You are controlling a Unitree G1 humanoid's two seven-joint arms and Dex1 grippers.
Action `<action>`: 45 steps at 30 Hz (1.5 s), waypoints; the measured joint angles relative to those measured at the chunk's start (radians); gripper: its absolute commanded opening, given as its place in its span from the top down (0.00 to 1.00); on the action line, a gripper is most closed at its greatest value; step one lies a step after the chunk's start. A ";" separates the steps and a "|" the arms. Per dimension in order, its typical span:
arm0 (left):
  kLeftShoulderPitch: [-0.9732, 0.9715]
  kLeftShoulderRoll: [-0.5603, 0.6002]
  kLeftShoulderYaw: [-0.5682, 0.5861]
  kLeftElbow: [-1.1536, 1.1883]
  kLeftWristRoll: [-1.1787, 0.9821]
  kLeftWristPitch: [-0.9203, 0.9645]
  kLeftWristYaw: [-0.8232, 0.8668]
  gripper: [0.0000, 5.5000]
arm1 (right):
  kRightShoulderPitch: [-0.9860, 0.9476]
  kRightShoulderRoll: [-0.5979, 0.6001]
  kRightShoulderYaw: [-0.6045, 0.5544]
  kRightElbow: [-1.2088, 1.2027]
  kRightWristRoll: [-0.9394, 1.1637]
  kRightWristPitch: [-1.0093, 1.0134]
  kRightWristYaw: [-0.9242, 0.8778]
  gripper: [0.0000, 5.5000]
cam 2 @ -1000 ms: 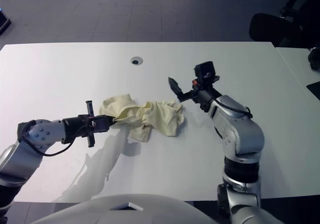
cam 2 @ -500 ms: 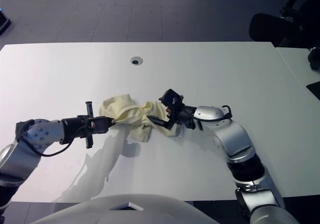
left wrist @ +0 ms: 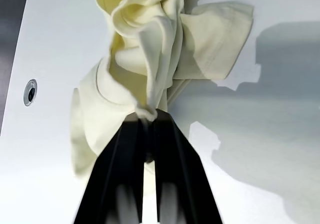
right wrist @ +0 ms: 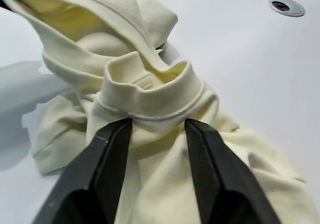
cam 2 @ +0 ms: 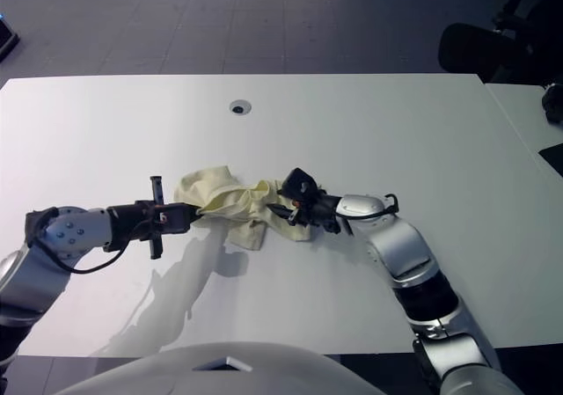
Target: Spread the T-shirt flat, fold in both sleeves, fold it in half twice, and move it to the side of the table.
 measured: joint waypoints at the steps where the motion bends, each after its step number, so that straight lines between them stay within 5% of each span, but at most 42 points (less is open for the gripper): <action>1: -0.001 0.000 -0.001 0.000 0.000 0.000 0.000 0.99 | 0.000 0.001 0.002 0.000 -0.001 0.000 0.000 0.81; 7: -0.002 0.000 -0.001 0.000 0.002 0.003 0.000 0.99 | 0.000 0.002 0.003 0.001 -0.002 0.000 0.010 1.00; 17: 0.003 0.000 0.005 0.000 0.002 0.005 0.002 0.99 | -0.003 -0.018 -0.031 -0.032 0.015 0.015 0.033 1.00; 31: -0.064 -0.020 0.146 0.006 -0.168 0.104 -0.014 0.99 | -0.041 -0.188 -0.230 -0.132 0.159 0.104 0.142 1.00; 45: -0.455 0.052 0.098 0.377 -0.222 -0.023 -0.221 0.99 | -0.347 -0.185 -0.344 0.054 0.284 0.120 0.172 1.00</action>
